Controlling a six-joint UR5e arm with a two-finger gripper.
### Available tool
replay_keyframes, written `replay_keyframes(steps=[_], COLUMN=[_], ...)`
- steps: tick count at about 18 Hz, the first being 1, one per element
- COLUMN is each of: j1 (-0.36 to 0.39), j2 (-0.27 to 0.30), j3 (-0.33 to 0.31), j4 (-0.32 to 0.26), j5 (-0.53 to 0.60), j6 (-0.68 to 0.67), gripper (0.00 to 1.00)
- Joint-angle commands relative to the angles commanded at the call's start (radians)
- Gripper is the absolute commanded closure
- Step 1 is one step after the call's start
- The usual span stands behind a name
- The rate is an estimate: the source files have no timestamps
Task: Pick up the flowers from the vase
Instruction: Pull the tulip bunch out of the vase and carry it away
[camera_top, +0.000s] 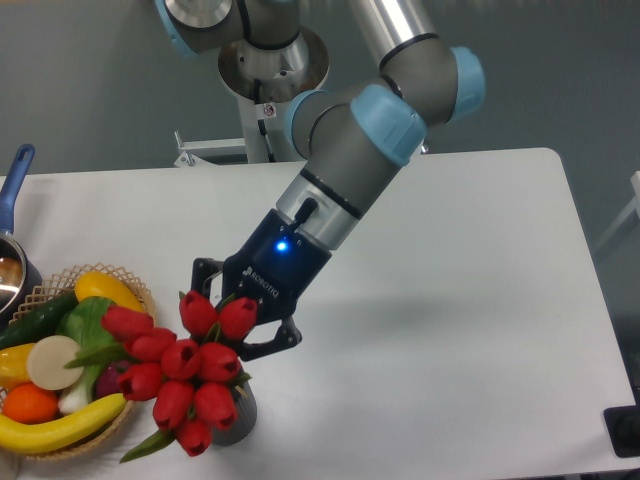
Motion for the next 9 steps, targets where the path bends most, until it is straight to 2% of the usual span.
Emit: replay_keyframes(steps=[9], j1=[0.054], j2=[0.008], j3=[0.052], j4=[-0.002], j5=[-0.089], j6=[-0.035], gripper=[1.0])
